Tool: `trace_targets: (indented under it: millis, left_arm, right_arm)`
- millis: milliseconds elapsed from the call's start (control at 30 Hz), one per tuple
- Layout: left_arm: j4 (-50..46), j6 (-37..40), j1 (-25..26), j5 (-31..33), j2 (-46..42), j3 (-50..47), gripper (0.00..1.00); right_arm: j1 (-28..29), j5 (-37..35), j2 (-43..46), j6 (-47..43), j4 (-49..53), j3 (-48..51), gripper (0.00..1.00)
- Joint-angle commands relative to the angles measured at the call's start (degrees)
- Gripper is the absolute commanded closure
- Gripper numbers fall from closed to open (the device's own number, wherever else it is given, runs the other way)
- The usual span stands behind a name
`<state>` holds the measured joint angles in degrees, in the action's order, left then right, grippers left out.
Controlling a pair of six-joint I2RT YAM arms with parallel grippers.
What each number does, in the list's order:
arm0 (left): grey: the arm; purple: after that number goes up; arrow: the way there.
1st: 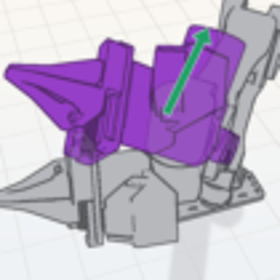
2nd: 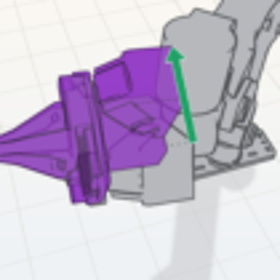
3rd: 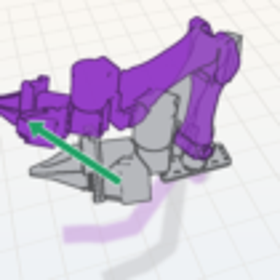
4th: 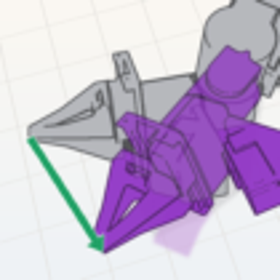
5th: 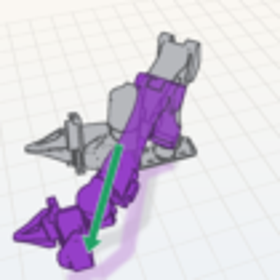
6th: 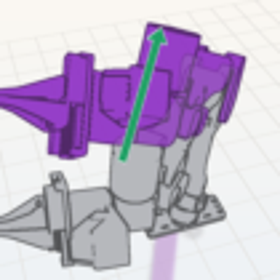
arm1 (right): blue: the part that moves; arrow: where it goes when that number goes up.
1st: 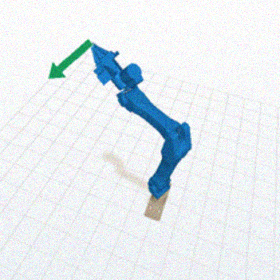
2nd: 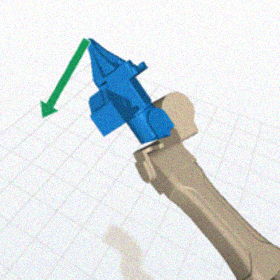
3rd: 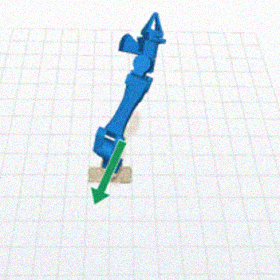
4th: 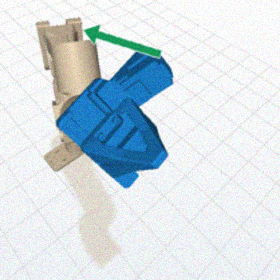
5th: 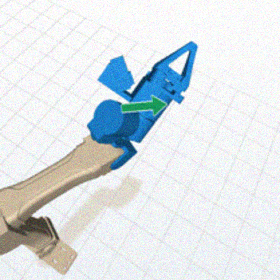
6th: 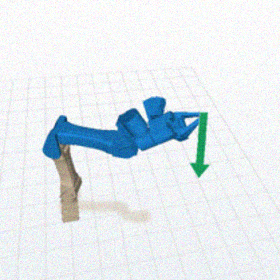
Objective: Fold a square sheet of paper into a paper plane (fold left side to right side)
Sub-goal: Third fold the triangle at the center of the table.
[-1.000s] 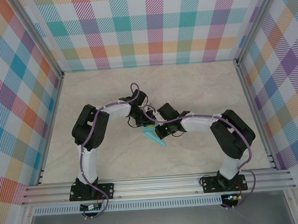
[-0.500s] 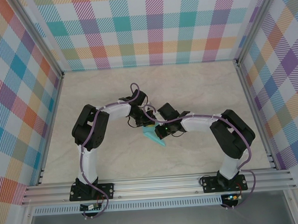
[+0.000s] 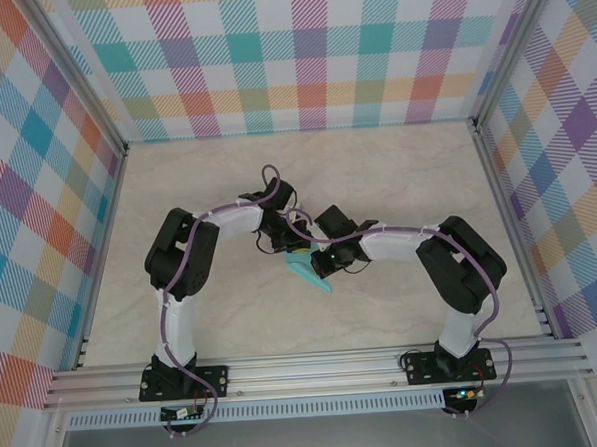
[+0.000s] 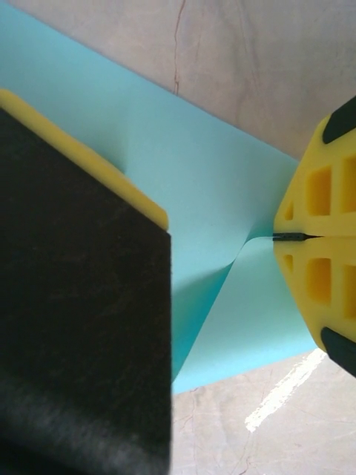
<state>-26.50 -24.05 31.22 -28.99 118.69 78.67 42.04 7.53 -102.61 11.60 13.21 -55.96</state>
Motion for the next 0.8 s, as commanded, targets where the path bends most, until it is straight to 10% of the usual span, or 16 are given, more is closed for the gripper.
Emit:
trace_targets:
  millis: [0,433,767]
  left_arm:
    - [-5.1,1.5,0.5,3.1,1.4,3.6,0.89]
    - [-12.9,4.8,-9.7,-2.2,-0.7,12.4,0.81]
    - [8.4,-6.3,-8.9,-11.4,-18.3,-16.4,0.98]
  right_arm:
    - [1.2,-0.8,-4.1,-0.9,5.6,0.4,1.00]
    - [2.1,-0.6,-4.7,-1.8,6.0,-0.3,1.00]
    - [2.2,0.8,-5.1,-2.1,6.2,-1.2,1.00]
